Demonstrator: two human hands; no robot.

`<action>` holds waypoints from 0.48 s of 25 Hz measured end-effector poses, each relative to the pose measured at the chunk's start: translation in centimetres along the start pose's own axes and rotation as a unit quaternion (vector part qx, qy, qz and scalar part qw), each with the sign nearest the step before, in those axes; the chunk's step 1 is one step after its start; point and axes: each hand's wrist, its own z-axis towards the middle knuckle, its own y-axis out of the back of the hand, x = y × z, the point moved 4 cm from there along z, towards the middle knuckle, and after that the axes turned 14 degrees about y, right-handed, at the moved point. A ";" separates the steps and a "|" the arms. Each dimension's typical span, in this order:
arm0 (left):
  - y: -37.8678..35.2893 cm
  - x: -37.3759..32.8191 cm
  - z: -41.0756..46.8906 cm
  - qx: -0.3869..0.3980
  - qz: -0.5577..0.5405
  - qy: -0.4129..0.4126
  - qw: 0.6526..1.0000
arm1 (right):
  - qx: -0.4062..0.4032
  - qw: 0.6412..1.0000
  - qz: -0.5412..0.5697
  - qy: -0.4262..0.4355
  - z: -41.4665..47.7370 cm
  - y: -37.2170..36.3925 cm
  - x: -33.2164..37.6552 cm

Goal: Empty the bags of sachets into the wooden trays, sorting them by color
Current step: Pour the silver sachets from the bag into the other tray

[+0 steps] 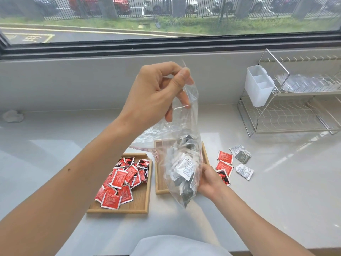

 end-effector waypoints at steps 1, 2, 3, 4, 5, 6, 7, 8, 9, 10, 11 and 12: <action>0.0 0.1 0.0 0.000 0.000 0.003 1.000 | -0.014 1.000 -0.004 0.001 0.0 0.4 0.3; 0.0 0.2 0.0 0.000 0.000 0.005 1.000 | -0.032 0.999 -0.002 0.006 0.0 0.8 0.6; 0.1 0.4 0.0 0.000 0.001 0.008 1.000 | -0.050 0.999 0.006 0.012 0.0 1.3 0.8; 0.1 0.6 0.0 -0.001 0.005 0.009 1.000 | -0.061 0.998 0.011 0.020 0.0 1.7 1.1; 0.1 0.8 0.0 -0.002 0.010 0.011 1.000 | -0.069 0.997 0.009 0.031 0.0 2.1 1.5; 0.2 1.1 0.1 -0.005 0.012 0.014 1.000 | -0.076 0.996 0.000 0.045 -0.1 2.5 2.0; 0.3 1.5 0.2 -0.008 0.009 0.022 1.000 | -0.087 0.994 -0.016 0.062 -0.2 2.8 2.7; 0.6 2.1 0.4 -0.010 -0.003 0.036 0.999 | -0.100 0.991 -0.032 0.080 -0.5 3.1 3.5; 0.9 2.9 0.6 -0.010 -0.020 0.055 0.998 | -0.114 0.987 -0.048 0.100 -0.8 3.4 4.4; 1.3 3.9 0.7 -0.009 -0.036 0.080 0.996 | -0.129 0.983 -0.055 0.118 -1.1 3.9 5.3; 1.7 5.0 0.9 -0.006 -0.049 0.108 0.993 | -0.143 0.979 -0.053 0.133 -1.3 4.6 6.2; 2.1 6.2 0.9 -0.004 -0.059 0.138 0.989 | -0.157 0.975 -0.046 0.147 -1.6 5.4 7.1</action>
